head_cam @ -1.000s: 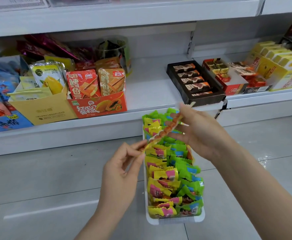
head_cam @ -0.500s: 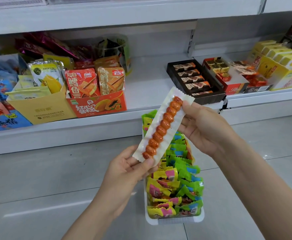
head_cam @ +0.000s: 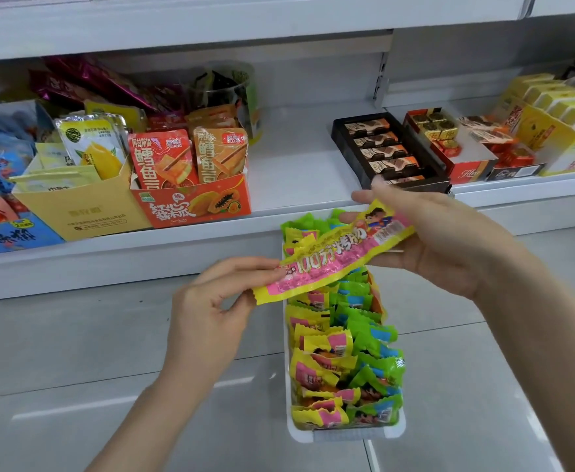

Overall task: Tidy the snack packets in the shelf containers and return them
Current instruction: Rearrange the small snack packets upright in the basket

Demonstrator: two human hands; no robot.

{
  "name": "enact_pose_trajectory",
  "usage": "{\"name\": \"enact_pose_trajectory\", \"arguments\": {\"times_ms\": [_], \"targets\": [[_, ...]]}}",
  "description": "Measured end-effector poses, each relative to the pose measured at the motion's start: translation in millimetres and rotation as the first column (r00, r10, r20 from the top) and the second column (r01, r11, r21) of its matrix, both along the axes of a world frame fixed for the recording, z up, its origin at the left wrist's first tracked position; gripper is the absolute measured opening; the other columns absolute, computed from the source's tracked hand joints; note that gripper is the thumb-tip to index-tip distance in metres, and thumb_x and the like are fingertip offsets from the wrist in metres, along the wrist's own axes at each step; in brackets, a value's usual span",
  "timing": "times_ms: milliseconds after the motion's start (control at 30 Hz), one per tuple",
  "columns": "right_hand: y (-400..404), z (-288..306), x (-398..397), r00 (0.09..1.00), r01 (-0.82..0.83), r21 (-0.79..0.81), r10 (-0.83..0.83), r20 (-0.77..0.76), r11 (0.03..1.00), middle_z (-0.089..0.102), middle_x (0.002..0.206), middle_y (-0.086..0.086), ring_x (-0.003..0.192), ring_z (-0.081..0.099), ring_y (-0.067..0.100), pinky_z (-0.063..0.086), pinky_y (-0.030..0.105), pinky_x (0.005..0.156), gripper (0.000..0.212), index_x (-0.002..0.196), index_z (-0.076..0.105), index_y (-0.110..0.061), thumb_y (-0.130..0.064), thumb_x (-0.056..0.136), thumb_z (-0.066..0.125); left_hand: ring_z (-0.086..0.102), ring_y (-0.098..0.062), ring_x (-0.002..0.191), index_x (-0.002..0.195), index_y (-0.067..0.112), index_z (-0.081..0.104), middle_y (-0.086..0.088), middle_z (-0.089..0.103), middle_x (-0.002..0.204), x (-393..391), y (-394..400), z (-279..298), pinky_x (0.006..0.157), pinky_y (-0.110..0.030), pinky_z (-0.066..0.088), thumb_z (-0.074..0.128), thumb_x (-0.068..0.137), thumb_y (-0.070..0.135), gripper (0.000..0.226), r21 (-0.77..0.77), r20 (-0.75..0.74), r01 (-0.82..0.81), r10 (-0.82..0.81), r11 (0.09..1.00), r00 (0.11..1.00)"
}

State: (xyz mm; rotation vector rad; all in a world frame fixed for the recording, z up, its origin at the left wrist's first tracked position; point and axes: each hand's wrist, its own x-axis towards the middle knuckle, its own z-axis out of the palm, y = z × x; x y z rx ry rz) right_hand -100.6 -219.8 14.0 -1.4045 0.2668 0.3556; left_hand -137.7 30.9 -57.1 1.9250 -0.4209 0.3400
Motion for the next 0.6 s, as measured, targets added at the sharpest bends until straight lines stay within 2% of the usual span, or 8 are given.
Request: {"name": "enact_pose_trajectory", "arguments": {"times_ms": [67,200,267,333,400,467,533,600], "targets": [[-7,1,-1,0.999,-0.009,-0.088,0.014,0.052,0.996,0.077,0.099,0.009,0.089,0.075,0.020,0.062,0.031,0.070,0.028,0.119,0.065,-0.010,-0.026,0.097,0.059,0.069,-0.012,0.105,0.102,0.026,0.076,0.012,0.073,0.107,8,2,4,0.091,-0.024,0.052,0.071,0.077,-0.019,0.052,0.046,0.058,0.006,-0.009,0.999,0.998],[-20,5,-4,0.989,-0.074,-0.167,0.094,0.115,0.983,0.077,0.090,0.010,0.079,0.076,0.021,0.060,0.024,0.061,0.024,0.105,0.069,-0.005,-0.022,0.088,0.066,0.069,-0.013,0.104,0.103,0.021,0.075,0.006,0.073,0.107,24,-1,6,0.092,-0.030,0.054,0.071,0.077,-0.017,0.046,0.042,0.101,0.009,-0.014,0.999,0.995],[-27,11,-2,0.981,0.010,-0.119,0.014,0.195,0.993,0.077,0.089,0.009,0.076,0.075,0.015,0.058,0.019,0.061,0.031,0.098,0.072,-0.001,-0.023,0.077,0.070,0.069,-0.014,0.105,0.106,0.025,0.072,0.007,0.072,0.108,31,-8,2,0.092,-0.027,0.053,0.065,0.083,-0.012,0.045,-0.027,0.080,-0.013,0.015,1.000,0.997],[-33,15,0,0.943,0.141,-0.101,-0.103,0.317,0.985,0.077,0.087,0.006,0.077,0.074,0.012,0.058,0.018,0.064,0.028,0.089,0.074,-0.003,-0.025,0.073,0.072,0.067,-0.011,0.106,0.109,0.031,0.065,0.008,0.070,0.108,36,-17,-6,0.094,-0.023,0.052,0.059,0.089,-0.010,0.046,-0.092,-0.022,-0.074,0.073,0.993,0.997],[-36,13,0,0.872,0.269,-0.118,-0.190,0.452,0.956,0.078,0.087,0.001,0.081,0.074,0.011,0.058,0.019,0.068,0.022,0.085,0.075,-0.010,-0.029,0.074,0.073,0.063,-0.005,0.111,0.113,0.032,0.060,0.010,0.068,0.115,37,-24,-21,0.100,-0.027,0.050,0.057,0.093,-0.007,0.044,0.005,-0.155,-0.097,0.096,0.995,0.983],[-34,9,0,0.806,0.344,-0.131,-0.221,0.548,0.930,0.078,0.087,-0.002,0.083,0.073,0.012,0.059,0.021,0.071,0.015,0.083,0.075,-0.017,-0.031,0.078,0.072,0.054,-0.004,0.123,0.126,0.028,0.058,0.011,0.061,0.129,34,-27,-37,0.108,-0.031,0.043,0.060,0.097,0.009,0.035,0.189,-0.230,-0.026,0.070,0.982,0.971],[-31,3,-2,0.782,0.344,-0.152,-0.193,0.593,0.927,0.078,0.086,-0.006,0.084,0.073,0.012,0.060,0.023,0.073,0.009,0.086,0.075,-0.021,-0.027,0.083,0.069,0.042,-0.003,0.134,0.138,0.026,0.052,0.013,0.049,0.143,33,-28,-47,0.113,-0.024,0.032,0.058,0.098,0.029,0.041,0.313,-0.239,0.073,0.004,0.947,0.971],[-27,-2,-4,0.789,0.305,-0.215,-0.120,0.602,0.928,0.077,0.086,-0.008,0.082,0.073,0.011,0.060,0.022,0.073,0.008,0.090,0.073,-0.019,-0.021,0.088,0.065,0.032,0.003,0.138,0.145,0.028,0.045,0.016,0.037,0.151,36,-30,-49,0.111,-0.016,0.025,0.051,0.098,0.043,0.050,0.359,-0.289,0.162,-0.055,0.919,0.956]]}}
